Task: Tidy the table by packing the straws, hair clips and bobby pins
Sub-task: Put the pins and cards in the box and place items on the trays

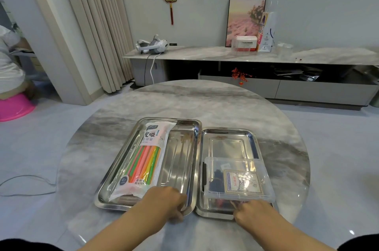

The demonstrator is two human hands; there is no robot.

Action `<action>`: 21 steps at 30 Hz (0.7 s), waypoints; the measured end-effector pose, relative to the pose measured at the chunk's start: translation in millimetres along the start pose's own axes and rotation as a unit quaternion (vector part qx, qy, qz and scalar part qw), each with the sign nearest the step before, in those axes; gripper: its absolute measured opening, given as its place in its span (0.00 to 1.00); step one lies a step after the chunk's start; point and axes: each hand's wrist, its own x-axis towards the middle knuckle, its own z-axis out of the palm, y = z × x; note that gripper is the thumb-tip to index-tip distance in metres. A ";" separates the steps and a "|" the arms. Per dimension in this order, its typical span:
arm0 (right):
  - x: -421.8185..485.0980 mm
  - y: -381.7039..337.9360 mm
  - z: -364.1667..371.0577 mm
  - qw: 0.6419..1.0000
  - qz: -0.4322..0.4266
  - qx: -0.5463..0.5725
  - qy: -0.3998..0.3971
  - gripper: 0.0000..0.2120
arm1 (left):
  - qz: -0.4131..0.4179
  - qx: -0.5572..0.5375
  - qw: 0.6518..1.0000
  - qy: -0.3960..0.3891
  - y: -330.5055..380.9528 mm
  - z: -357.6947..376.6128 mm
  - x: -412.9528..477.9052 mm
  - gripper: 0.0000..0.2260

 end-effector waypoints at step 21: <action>22.7 -27.9 -11.3 0.999 -0.019 0.027 -0.010 0.16 | -0.195 0.007 0.793 0.578 -59.8 -69.3 59.9 0.31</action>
